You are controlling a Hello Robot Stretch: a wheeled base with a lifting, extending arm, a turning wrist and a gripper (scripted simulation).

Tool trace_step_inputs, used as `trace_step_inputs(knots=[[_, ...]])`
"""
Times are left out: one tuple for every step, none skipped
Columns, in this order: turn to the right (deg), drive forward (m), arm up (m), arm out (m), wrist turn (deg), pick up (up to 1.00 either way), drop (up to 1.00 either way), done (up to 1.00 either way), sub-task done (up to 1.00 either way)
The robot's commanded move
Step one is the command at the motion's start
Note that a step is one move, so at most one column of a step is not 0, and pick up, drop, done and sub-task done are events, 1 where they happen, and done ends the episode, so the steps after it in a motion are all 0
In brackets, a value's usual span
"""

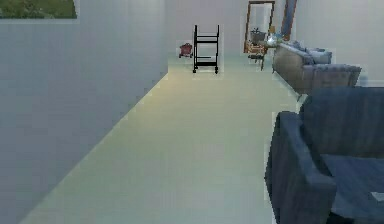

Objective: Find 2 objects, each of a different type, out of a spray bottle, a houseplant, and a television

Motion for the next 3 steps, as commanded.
trace_step_inputs(knots=[[0.0,1.0,0.0,0.0,0.0,0.0,0.0,0.0,0.0],[-3.0,0.0,0.0,0.0,0.0,0.0,0.0,0.0,0.0],[0.0,1.0,0.0,0.0,0.0,0.0,0.0,0.0,0.0]])
